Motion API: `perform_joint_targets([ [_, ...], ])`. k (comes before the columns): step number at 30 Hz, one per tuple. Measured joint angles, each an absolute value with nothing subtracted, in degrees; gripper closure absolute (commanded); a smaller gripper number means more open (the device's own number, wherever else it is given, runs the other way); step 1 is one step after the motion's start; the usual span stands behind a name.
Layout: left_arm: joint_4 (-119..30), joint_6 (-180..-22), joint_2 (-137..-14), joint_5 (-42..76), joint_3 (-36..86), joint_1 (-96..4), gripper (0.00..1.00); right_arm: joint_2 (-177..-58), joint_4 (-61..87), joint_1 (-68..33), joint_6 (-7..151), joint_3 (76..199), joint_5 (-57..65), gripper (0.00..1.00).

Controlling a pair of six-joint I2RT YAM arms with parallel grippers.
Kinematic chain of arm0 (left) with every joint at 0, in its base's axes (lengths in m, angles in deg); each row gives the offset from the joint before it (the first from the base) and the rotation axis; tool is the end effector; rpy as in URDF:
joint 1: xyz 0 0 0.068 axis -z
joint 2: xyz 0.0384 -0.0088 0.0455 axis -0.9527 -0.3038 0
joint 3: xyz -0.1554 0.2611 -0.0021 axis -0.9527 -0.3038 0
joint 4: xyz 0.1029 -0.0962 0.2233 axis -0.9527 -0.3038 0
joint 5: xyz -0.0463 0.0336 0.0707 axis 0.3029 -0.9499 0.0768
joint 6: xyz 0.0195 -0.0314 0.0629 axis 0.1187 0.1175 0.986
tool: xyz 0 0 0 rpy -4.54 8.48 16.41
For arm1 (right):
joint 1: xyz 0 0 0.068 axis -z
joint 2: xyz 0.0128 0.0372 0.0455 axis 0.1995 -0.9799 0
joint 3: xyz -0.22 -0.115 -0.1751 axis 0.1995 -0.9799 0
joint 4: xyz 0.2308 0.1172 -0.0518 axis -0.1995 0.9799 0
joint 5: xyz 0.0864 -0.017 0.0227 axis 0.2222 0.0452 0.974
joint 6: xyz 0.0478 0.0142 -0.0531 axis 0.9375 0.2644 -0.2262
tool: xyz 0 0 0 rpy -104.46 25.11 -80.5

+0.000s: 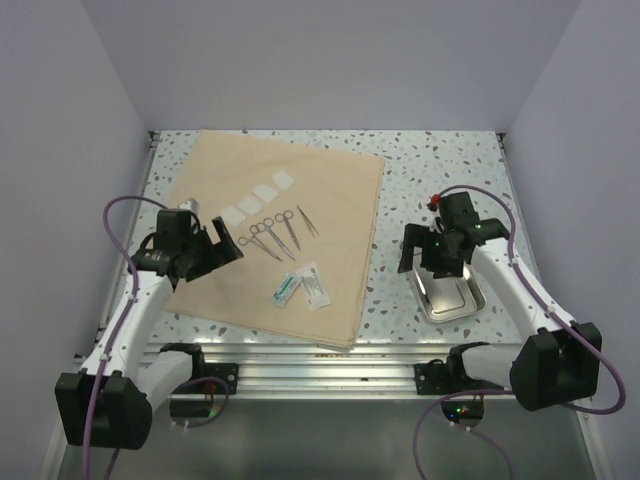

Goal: Prepare the surgical pack

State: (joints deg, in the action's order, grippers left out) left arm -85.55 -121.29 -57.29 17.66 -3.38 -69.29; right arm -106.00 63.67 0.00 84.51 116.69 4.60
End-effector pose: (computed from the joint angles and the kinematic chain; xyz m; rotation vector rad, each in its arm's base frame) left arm 0.1952 -0.0198 0.2583 -0.5600 2.4528 -0.4522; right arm 0.2202 0.0542 0.2641 0.1447 2.7542 0.3582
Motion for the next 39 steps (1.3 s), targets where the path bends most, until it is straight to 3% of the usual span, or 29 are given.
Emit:
perform_joint_targets([
  [10, -85.0, -121.3, -63.8, 16.6, 0.0, -69.3, 0.04, -107.4, 63.3, -0.1, 84.1, 117.8, 6.2, 0.01],
  [12, -84.5, -121.0, -65.1, 16.4, 0.9, -70.0, 0.08, -107.8, 63.3, -0.2, 84.1, 118.3, 6.5, 0.01],
  [13, -84.3, -120.4, -66.0, 16.6, 1.5, -70.8, 0.17, -108.0, 63.3, -0.3, 84.1, 118.7, 6.7, 0.01],
  [15, -83.4, -119.3, -68.5, 17.2, 2.9, -73.7, 0.24, -108.7, 63.3, -0.7, 83.9, 119.7, 7.4, 0.01],
  [18, -81.5, -118.0, -73.4, 18.9, 5.3, -78.6, 0.25, -110.0, 63.0, -1.4, 83.9, 121.0, 8.1, 0.01],
  [25, -75.1, -116.3, -86.4, 24.6, 11.2, -81.3, 0.46, -113.6, 62.5, -3.1, 84.0, 121.4, 10.4, 0.01],
  [39, -66.8, -115.7, -106.2, 27.8, 23.0, -81.3, 0.59, -116.2, 61.7, -3.2, 84.0, 121.8, 10.3, 0.01],
])
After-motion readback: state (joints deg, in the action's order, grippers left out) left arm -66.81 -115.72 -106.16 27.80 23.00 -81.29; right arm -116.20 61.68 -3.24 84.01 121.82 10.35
